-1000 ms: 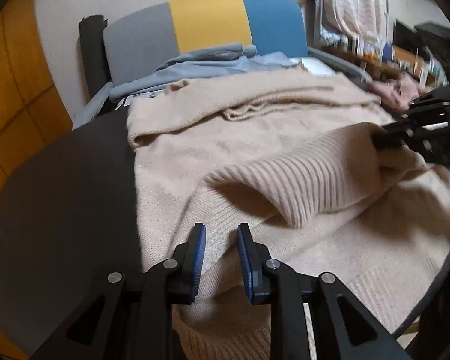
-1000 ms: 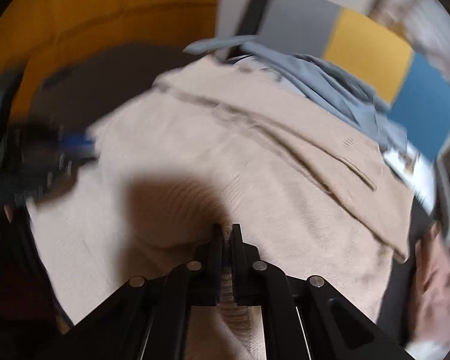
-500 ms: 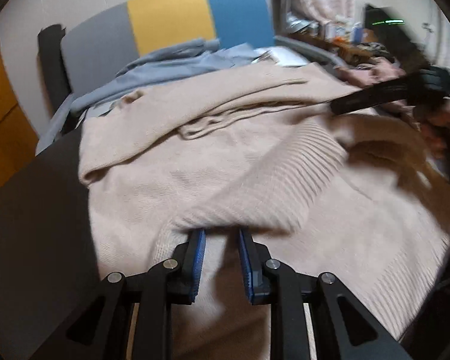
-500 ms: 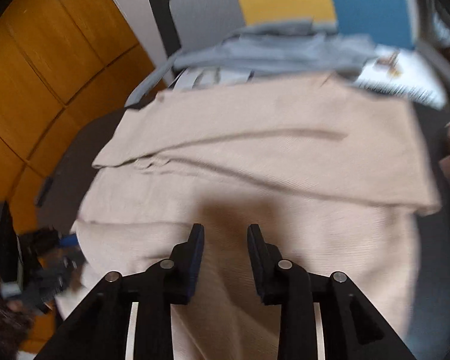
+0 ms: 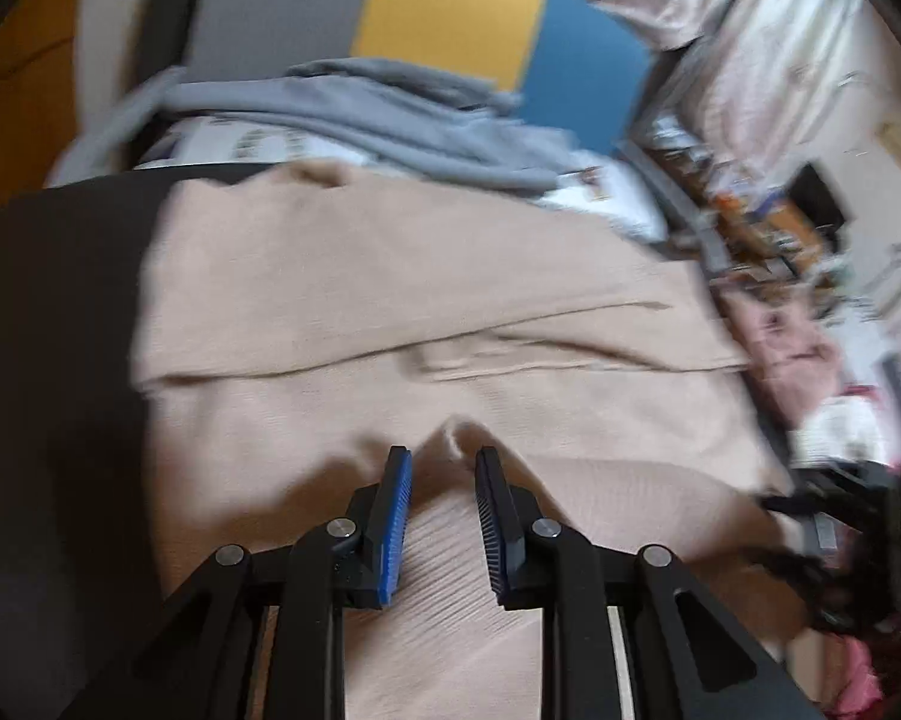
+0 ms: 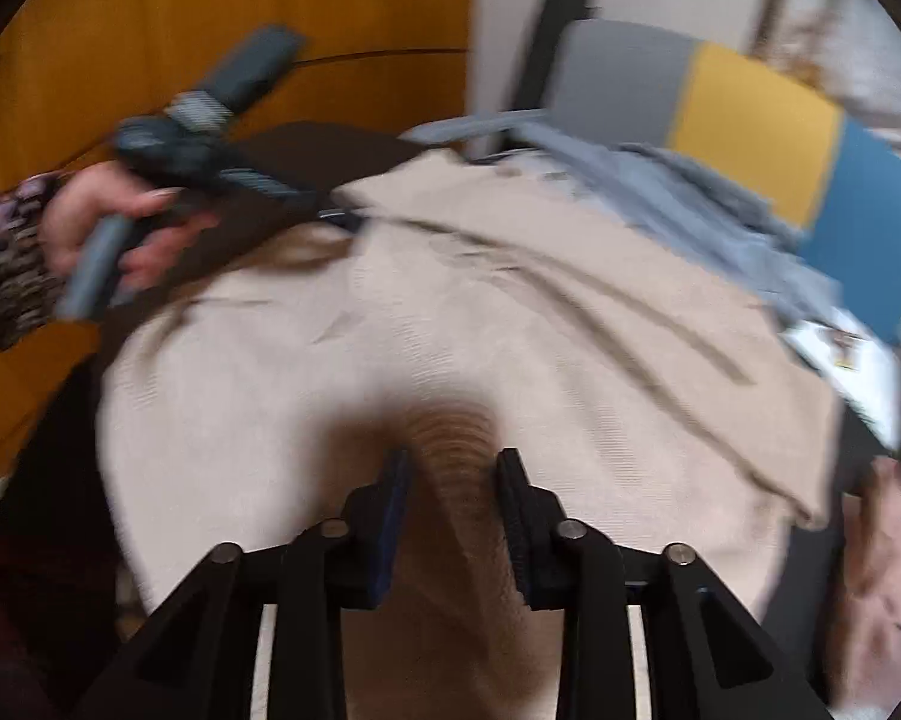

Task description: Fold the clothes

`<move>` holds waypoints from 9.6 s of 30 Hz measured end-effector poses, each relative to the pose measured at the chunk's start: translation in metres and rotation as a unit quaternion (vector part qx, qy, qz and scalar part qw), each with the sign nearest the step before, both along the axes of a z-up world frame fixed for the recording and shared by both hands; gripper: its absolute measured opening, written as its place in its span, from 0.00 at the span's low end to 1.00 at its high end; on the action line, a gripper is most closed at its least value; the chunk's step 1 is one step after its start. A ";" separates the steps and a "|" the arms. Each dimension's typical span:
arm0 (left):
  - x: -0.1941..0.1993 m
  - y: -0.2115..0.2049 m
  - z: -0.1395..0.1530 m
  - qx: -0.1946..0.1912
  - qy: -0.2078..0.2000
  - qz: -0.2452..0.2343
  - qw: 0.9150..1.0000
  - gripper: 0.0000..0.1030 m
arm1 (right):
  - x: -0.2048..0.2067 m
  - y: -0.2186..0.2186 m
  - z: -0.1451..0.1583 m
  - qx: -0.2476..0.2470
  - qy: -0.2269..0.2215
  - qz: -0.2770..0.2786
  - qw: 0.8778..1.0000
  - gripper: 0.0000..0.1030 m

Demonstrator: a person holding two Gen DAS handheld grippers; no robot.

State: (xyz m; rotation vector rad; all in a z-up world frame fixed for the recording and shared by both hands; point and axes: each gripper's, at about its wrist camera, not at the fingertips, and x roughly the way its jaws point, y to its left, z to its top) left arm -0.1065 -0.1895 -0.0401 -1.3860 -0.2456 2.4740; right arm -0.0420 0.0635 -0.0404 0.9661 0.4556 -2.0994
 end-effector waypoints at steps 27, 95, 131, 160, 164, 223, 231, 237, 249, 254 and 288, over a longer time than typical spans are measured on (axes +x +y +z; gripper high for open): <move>0.023 0.020 -0.007 -0.039 0.040 -0.038 0.998 0.21 | -0.081 0.079 -0.027 -0.120 -0.089 -0.202 0.968 0.39; 0.100 0.025 0.017 -0.090 0.136 -0.085 0.983 0.05 | 0.013 0.076 -0.009 -0.096 -0.065 -0.145 0.983 0.04; 0.242 -0.050 0.042 -0.027 0.098 -0.060 0.993 0.17 | 0.109 0.114 0.005 -0.130 -0.108 -0.144 0.975 0.09; 0.147 0.225 0.005 0.127 0.090 -0.250 0.956 0.11 | 0.127 0.139 0.016 -0.092 -0.045 -0.175 0.979 0.09; 0.142 0.202 0.015 0.162 0.125 -0.201 0.958 0.08 | 0.131 0.105 0.000 -0.042 -0.042 -0.146 0.988 0.34; 0.156 0.203 -0.050 0.167 0.034 -0.221 0.960 0.19 | 0.118 0.079 -0.039 0.057 -0.062 -0.188 0.979 0.22; 0.160 0.204 -0.052 0.169 0.045 -0.224 0.959 0.19 | 0.133 0.139 -0.037 -0.038 -0.153 -0.270 0.950 0.02; 0.163 0.205 -0.053 0.167 0.055 -0.225 0.959 0.19 | 0.146 0.160 -0.050 -0.078 -0.201 -0.297 0.930 0.00; 0.180 0.229 -0.044 0.095 0.081 -0.269 0.955 0.20 | 0.115 0.103 -0.025 0.001 -0.105 -0.209 0.972 0.30; 0.178 0.225 -0.047 0.110 0.078 -0.263 0.955 0.20 | 0.116 0.097 -0.033 0.046 -0.074 -0.229 0.970 0.06; 0.188 0.107 -0.009 0.045 0.112 -0.148 0.982 0.22 | 0.103 0.127 -0.031 0.051 -0.080 -0.243 0.965 0.14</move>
